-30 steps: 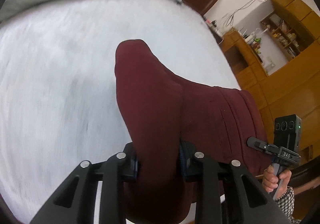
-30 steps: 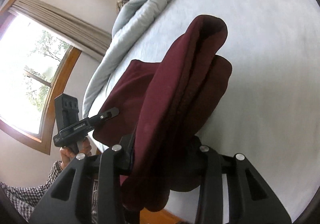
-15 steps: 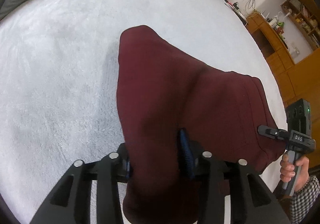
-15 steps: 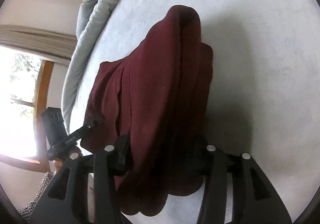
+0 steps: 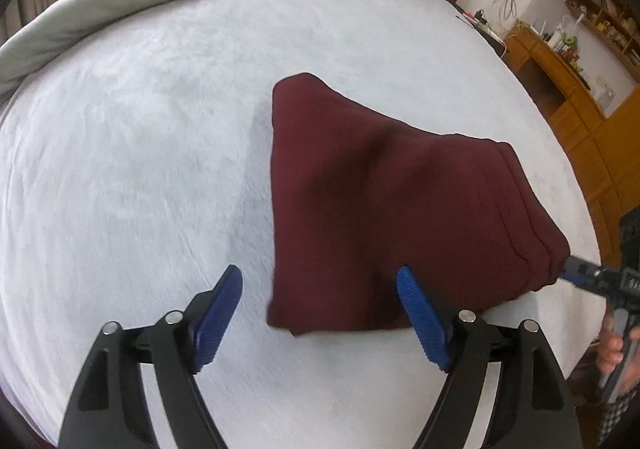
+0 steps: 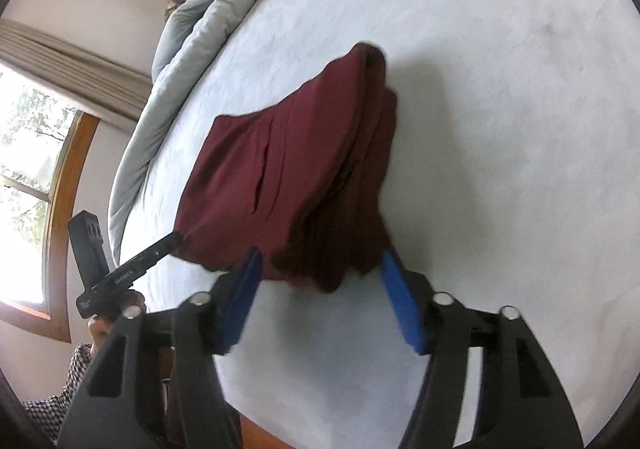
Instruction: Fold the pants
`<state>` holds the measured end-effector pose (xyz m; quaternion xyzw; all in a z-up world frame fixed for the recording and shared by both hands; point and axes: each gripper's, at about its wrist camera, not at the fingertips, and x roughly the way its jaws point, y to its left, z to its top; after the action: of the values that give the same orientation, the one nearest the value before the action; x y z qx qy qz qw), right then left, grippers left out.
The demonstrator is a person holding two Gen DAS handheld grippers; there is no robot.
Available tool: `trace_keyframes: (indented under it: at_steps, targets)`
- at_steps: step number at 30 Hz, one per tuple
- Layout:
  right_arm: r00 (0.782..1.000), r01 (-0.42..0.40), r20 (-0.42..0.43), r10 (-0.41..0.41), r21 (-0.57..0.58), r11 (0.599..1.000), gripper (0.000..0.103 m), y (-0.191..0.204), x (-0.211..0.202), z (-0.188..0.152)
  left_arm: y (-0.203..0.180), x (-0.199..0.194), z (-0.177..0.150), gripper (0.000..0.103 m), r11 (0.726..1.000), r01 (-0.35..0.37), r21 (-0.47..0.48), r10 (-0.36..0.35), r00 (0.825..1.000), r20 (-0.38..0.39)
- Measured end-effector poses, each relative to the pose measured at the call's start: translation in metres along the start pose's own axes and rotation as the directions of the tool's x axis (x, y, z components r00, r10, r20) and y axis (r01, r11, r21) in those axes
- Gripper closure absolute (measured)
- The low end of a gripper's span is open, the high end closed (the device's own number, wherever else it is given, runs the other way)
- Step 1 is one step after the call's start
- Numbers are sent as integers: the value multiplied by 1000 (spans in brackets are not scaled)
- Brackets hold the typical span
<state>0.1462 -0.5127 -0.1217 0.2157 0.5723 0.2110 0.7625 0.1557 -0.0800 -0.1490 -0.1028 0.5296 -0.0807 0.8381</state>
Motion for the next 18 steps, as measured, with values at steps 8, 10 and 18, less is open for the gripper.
trace_keyframes:
  at_steps: [8, 10, 18]
  targets:
    - [999, -37, 8, 37, -15, 999, 74, 17, 14, 5, -11, 15, -2, 22, 999, 17, -30, -18, 999, -31]
    - [1000, -1, -5, 1, -24, 1000, 75, 18, 15, 6, -10, 18, -2, 20, 999, 27, -36, -28, 999, -35]
    - [999, 20, -37, -18, 34, 999, 68, -1, 27, -7, -9, 23, -6, 19, 999, 13, -53, -16, 999, -51]
